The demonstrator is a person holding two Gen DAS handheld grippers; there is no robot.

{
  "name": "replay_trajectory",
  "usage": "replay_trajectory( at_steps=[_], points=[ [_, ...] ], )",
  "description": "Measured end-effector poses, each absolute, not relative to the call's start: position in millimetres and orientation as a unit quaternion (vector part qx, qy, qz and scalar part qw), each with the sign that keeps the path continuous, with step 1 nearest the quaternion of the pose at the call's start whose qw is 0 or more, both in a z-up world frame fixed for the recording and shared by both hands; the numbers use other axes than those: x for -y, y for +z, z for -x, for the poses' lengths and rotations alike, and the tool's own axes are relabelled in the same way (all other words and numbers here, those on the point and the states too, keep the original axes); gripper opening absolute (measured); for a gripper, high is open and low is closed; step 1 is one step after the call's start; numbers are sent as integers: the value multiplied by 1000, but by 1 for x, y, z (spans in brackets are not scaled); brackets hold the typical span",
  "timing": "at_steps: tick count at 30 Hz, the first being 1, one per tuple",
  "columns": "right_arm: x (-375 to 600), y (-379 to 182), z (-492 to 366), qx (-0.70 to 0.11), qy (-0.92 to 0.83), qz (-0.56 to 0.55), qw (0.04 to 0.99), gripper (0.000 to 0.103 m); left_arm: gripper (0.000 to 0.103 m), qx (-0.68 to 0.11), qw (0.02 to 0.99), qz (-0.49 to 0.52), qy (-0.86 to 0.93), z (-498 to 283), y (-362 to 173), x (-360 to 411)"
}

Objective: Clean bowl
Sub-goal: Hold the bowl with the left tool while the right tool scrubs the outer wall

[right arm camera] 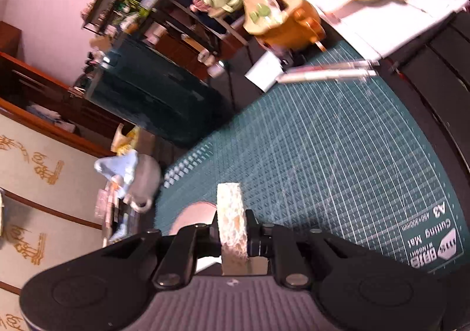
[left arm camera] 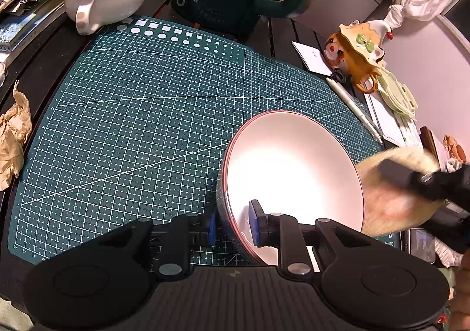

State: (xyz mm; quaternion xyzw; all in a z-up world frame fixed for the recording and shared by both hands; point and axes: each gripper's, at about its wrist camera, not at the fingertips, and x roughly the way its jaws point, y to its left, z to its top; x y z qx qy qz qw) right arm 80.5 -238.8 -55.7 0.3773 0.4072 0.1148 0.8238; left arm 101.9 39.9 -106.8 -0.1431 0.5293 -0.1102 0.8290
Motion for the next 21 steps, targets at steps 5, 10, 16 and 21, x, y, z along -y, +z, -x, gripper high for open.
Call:
replay_trajectory(
  at_steps=[5,10,16,21],
  points=[
    [231,-71,-84,-436,105,-367,815,12,21,-529,830,140,-110,-102,-106,-39],
    [240,-56,-78,-406,116,-384,821,12,21,-529,829,140,-110,-102,-106,-39],
    [231,-73,-82,-437,124,-397,798,12,21,-529,830,140,-111,-101,-107,-40],
    [240,-49,-76,-394,122,-388,824,12,21,-529,829,141,-111,-101,-106,-40]
  ],
)
